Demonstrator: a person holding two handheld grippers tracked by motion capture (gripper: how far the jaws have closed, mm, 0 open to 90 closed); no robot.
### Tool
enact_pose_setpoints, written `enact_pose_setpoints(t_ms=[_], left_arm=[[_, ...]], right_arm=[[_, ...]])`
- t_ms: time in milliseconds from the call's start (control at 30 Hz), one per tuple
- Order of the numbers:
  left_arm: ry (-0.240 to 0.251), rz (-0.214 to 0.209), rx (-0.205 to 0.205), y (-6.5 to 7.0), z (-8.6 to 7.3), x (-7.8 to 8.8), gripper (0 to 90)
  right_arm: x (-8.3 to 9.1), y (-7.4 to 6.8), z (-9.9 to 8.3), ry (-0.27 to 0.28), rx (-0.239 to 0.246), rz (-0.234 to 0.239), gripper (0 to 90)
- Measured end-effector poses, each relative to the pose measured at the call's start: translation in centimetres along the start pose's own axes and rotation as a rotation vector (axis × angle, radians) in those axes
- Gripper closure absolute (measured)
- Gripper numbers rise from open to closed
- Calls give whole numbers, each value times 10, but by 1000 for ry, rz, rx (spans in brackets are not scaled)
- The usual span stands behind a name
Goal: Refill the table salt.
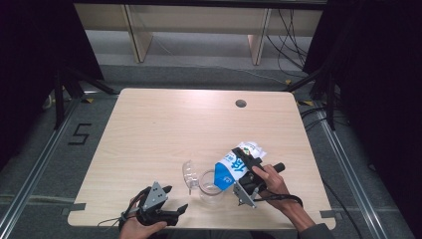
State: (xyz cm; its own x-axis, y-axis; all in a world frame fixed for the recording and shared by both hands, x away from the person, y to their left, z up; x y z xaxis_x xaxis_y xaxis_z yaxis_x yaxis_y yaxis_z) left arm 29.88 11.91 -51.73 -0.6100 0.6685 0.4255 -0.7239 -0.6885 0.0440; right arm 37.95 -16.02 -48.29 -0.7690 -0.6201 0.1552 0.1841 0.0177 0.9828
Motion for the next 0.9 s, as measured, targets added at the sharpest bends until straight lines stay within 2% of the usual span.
enact_pose_setpoints(t_ms=[100, 133, 167, 233, 267, 300, 333, 400, 467, 500, 567, 600, 733, 800, 833, 867, 900], left_arm=[[1, 0, 0, 0, 0, 0, 199], [-2, -1, -3, 0, 0, 0, 199], [-1, -1, -6, 0, 0, 0, 199], [0, -1, -4, 0, 0, 0, 199], [14, 2, 16, 1, 0, -1, 199], [14, 2, 16, 1, 0, -1, 199], [4, 0, 4, 0, 0, 0, 199], [-1, -2, -4, 0, 0, 0, 199], [-1, -2, -4, 0, 0, 0, 199], [14, 3, 12, 1, 0, -1, 199], [12, 3, 5, 0, 0, -1, 199], [12, 3, 5, 0, 0, -1, 199], [13, 1, 13, 1, 0, -1, 199], [15, 1, 16, 1, 0, -1, 199], [14, 1, 15, 1, 0, -1, 199], [13, 1, 10, 0, 0, -1, 199], [13, 0, 3, 0, 0, -1, 199]], right_arm=[[0, 1, 1, 2, 15, -6, 517], [0, -4, -1, -10, -25, -2, 518], [-1, -4, 0, -2, -11, -2, 518], [-2, -4, 0, 5, -16, -5, 521], [-1, -1, 1, -1, 23, -10, 521], [-1, -1, 1, -1, 23, -10, 521], [-1, -6, -1, -16, -27, -1, 521], [-2, -5, 0, -2, 3, -2, 521], [-2, -4, 0, 10, 5, -11, 521], [-2, -4, 0, -1, 4, -7, 521], [-2, -2, 0, 9, 9, -19, 521], [-1, -2, 0, -7, 17, -16, 521], [-2, -3, 0, -1, 9, -22, 521], [-1, -3, 0, -11, 14, -11, 521], [-2, 0, 1, 4, 68, -28, 522], [-2, 0, 1, 4, 68, -28, 522], [-1, -5, 1, -15, 32, -18, 523]])
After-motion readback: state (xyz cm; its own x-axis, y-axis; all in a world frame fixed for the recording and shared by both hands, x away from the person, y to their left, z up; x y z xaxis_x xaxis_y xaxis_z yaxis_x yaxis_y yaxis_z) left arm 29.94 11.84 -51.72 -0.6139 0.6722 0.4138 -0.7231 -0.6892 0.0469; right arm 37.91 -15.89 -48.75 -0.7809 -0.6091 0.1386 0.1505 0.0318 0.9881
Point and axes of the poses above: each handheld gripper's, and its own axes: x roughly backward along the jaws, z roughly out of its top, y roughly to its right, the point moved 3 cm from there along -x, roughly forward along the jaws, and after that the axes turned 8 degrees about y, right-handed, at the moved point
